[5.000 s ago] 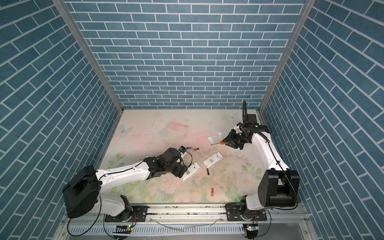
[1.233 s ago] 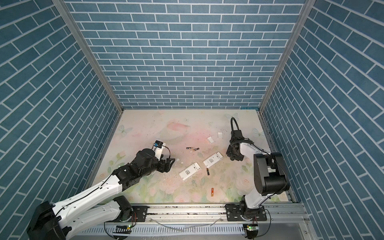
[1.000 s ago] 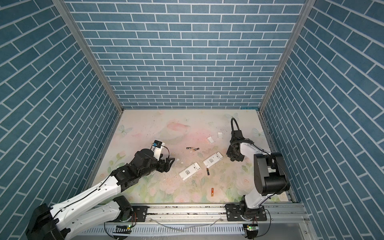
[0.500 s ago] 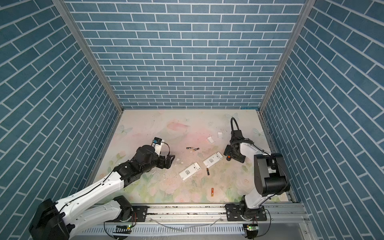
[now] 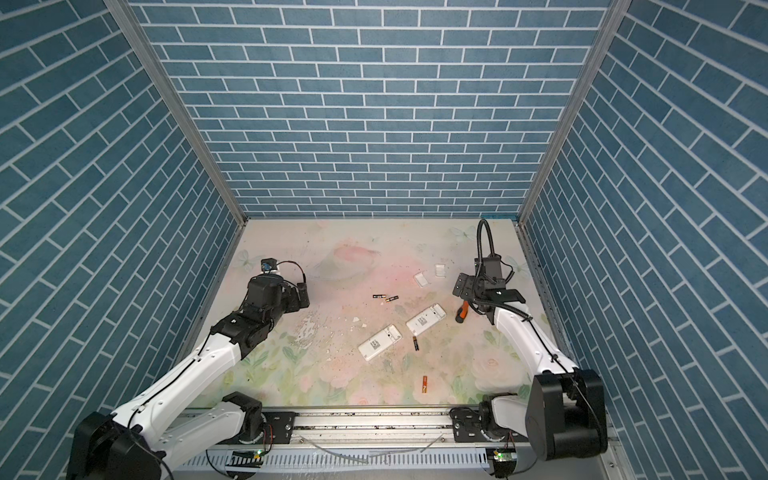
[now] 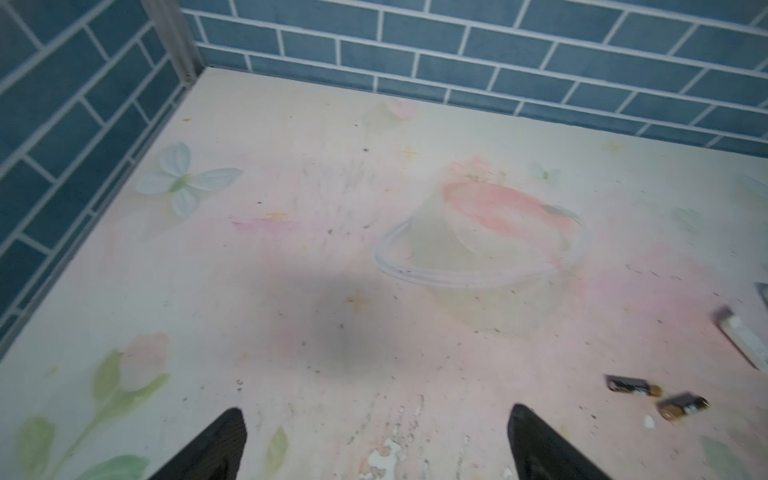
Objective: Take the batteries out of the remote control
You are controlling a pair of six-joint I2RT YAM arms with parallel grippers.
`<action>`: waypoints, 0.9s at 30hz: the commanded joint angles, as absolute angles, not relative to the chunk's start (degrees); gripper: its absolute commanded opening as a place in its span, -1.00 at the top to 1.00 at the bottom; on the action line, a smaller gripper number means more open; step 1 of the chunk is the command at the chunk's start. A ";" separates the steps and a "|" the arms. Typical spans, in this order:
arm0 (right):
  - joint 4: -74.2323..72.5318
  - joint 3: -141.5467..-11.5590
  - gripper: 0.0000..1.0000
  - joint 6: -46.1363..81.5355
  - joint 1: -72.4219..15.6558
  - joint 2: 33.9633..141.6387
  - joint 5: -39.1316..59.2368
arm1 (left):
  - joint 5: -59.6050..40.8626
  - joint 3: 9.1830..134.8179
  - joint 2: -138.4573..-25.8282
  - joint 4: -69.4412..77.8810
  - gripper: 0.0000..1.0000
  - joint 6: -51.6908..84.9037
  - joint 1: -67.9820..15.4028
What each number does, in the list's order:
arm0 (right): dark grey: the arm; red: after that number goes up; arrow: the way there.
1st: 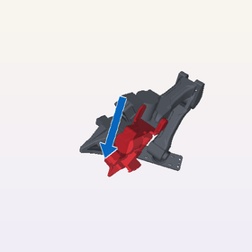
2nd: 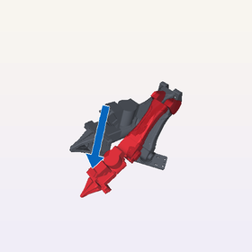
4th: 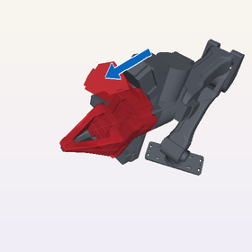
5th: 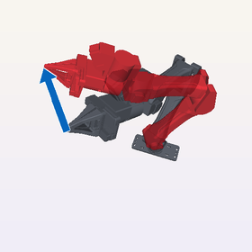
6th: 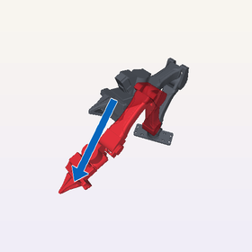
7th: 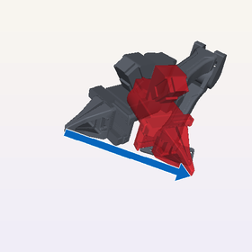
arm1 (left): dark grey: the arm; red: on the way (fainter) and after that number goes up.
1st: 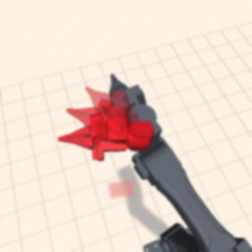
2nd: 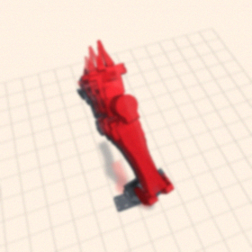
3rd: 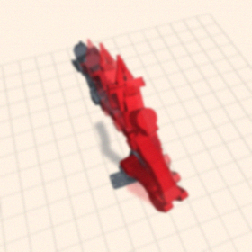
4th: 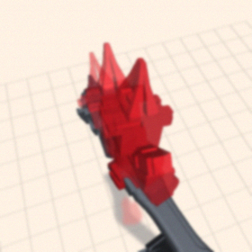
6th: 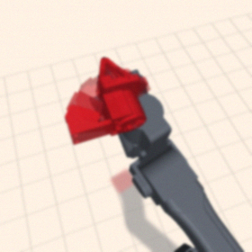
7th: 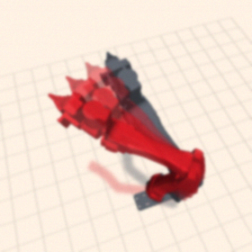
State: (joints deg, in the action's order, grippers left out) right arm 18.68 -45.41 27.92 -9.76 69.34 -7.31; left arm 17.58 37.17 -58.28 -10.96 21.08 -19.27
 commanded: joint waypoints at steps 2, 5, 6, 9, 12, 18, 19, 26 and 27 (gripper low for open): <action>13.92 -42.08 -0.97 24.67 -10.07 65.16 -11.45 | 23.80 38.15 -59.04 -11.95 -0.99 19.11 -15.93; 13.31 -41.06 -0.97 24.13 -10.02 62.43 -12.68 | 25.39 38.32 -59.85 -12.11 -0.99 18.44 -14.07; 13.00 -40.64 -0.97 23.69 -10.03 61.52 -12.81 | 26.05 38.65 -60.21 -12.44 -0.99 18.20 -13.60; 11.69 -39.17 -0.97 22.41 -10.06 59.00 -12.41 | 27.50 39.37 -61.02 -13.36 -0.99 17.13 -12.29; 10.17 -37.66 -0.98 21.01 -10.02 56.68 -11.54 | 28.42 39.07 -60.95 -12.69 -0.99 15.06 -11.61; 7.83 -35.30 -0.98 18.46 -10.03 53.27 -9.58 | 30.53 32.10 -57.99 -1.30 -0.99 8.49 -11.16; 7.64 -35.08 -0.98 18.17 -10.08 52.93 -9.30 | 31.20 30.46 -57.19 1.01 -0.99 7.59 -11.16; 7.37 -34.89 -0.98 17.73 -10.02 52.63 -8.63 | 32.53 17.95 -53.00 22.86 -0.99 3.02 -10.13; 7.30 -34.79 -0.99 17.67 -10.10 52.86 -8.45 | 32.37 16.69 -53.25 26.08 -0.99 2.66 -9.81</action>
State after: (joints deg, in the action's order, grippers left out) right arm 8.88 -35.81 19.99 -9.76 53.01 -9.39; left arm 31.40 19.20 -53.78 12.62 5.69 -10.74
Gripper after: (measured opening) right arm 0.991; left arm 0.995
